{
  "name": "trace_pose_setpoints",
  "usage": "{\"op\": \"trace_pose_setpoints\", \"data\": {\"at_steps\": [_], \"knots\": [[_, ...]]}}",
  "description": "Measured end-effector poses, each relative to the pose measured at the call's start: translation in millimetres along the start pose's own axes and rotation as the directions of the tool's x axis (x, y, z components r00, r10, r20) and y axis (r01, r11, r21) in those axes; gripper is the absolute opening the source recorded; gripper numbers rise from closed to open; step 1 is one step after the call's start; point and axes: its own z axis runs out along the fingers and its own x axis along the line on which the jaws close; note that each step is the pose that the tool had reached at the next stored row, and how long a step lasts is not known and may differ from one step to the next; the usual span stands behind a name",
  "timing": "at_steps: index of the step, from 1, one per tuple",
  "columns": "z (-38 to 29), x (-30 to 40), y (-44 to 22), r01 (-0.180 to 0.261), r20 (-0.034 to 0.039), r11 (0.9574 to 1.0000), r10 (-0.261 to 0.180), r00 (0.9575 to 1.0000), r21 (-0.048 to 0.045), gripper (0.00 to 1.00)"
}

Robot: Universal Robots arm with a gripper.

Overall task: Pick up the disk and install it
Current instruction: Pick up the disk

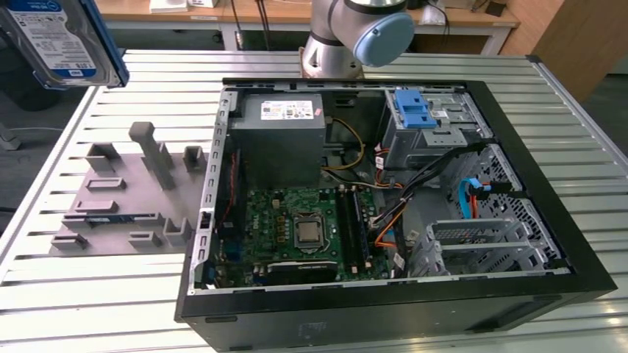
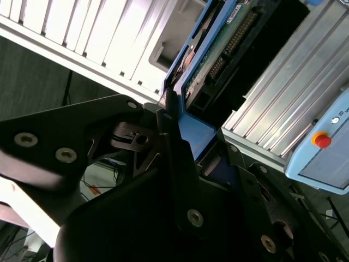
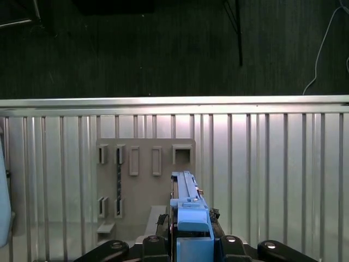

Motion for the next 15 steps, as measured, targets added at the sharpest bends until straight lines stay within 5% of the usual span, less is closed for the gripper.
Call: {"op": "trace_pose_setpoints", "data": {"at_steps": [15], "knots": [[-1.5,1.4,-3.3,0.000,-0.0001,1.0000,0.000,1.0000,-0.0002,0.36]]}}
